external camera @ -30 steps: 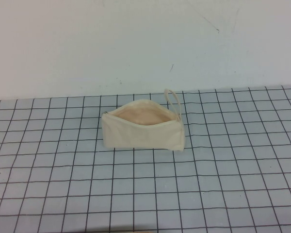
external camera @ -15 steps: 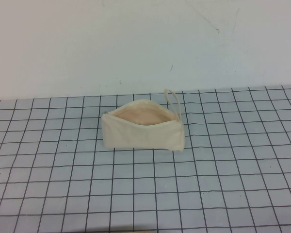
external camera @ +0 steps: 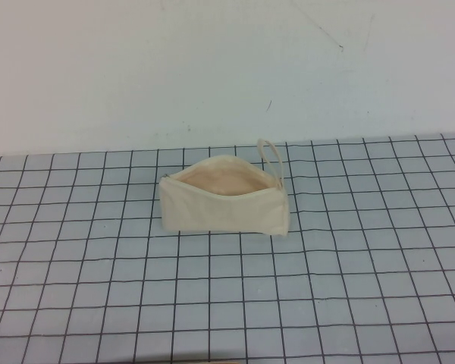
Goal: Put eraser into pencil case
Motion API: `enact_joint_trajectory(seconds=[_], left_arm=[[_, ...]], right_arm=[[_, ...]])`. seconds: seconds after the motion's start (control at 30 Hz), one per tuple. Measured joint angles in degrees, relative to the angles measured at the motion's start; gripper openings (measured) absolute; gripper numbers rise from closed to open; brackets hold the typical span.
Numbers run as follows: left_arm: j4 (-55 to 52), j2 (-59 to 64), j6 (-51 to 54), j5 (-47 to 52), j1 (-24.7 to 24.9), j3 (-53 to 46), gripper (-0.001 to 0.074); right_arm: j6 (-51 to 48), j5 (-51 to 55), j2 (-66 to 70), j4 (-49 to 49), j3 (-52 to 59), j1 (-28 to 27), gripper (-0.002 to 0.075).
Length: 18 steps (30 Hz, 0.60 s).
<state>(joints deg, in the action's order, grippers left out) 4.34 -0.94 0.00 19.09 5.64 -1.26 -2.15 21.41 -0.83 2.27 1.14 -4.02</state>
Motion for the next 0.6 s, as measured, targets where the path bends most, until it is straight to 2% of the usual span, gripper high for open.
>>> enact_joint_trajectory(seconds=[0.6], left_arm=[[0.0,0.0,0.0,0.0,0.0,0.0,-0.0002]], right_arm=[[1.2,0.0,0.0,0.0,0.0,0.0,-0.0003]])
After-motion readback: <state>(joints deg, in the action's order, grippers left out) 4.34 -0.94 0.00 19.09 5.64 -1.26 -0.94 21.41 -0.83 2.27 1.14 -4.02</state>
